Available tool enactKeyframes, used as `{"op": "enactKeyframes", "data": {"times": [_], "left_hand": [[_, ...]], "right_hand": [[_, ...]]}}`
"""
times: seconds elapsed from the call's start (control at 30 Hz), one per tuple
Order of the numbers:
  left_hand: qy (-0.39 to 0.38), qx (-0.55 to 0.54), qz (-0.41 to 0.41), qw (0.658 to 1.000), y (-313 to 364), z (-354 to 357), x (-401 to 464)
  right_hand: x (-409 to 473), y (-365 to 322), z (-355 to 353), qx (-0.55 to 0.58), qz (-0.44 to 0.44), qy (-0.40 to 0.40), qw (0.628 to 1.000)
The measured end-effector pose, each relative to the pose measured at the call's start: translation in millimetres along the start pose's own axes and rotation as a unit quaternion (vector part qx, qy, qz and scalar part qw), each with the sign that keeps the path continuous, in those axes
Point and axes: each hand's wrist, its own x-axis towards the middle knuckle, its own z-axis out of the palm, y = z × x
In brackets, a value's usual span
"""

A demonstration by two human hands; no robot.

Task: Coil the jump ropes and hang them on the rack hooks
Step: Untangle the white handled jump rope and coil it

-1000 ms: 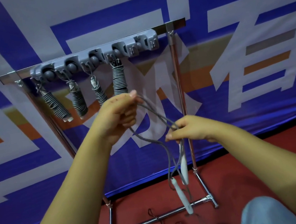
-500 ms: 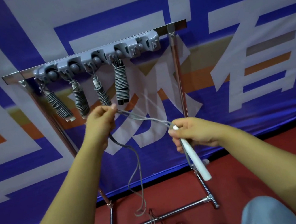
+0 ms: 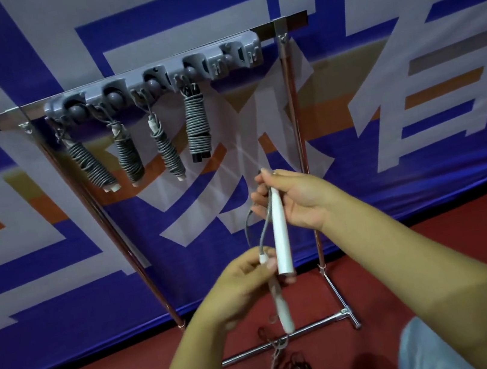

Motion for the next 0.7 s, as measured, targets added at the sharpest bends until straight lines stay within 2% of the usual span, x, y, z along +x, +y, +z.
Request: {"op": "enactKeyframes", "data": {"times": [0.07,0.13,0.23,0.37,0.47,0.63,0.7], "left_hand": [[0.060,-0.072,0.017,0.995,7,2,-2],[0.111,-0.192,0.042,0.974,21,-2,2],[0.136,-0.302,0.071,0.941,45,-11,9],[0.148,-0.263,0.063,0.951,65,4,18],[0.175,-0.267,0.071,0.945,72,22,26],[0.166,-0.158,0.069,0.971,70,32,33],[0.150,-0.045,0.058,0.986,70,30,34]], "right_hand": [[1,-3,-7,-0.026,-0.020,0.005,0.999],[0,-3,-15,-0.092,-0.046,0.018,0.995],[-8,-2,-21,-0.178,-0.077,0.021,0.981],[-22,8,-10,-0.241,-0.066,-0.034,0.968],[-24,21,-2,-0.289,-0.084,-0.021,0.953],[-24,27,1,-0.324,-0.136,-0.001,0.936],[-26,26,1,-0.316,-0.137,-0.005,0.939]]}}
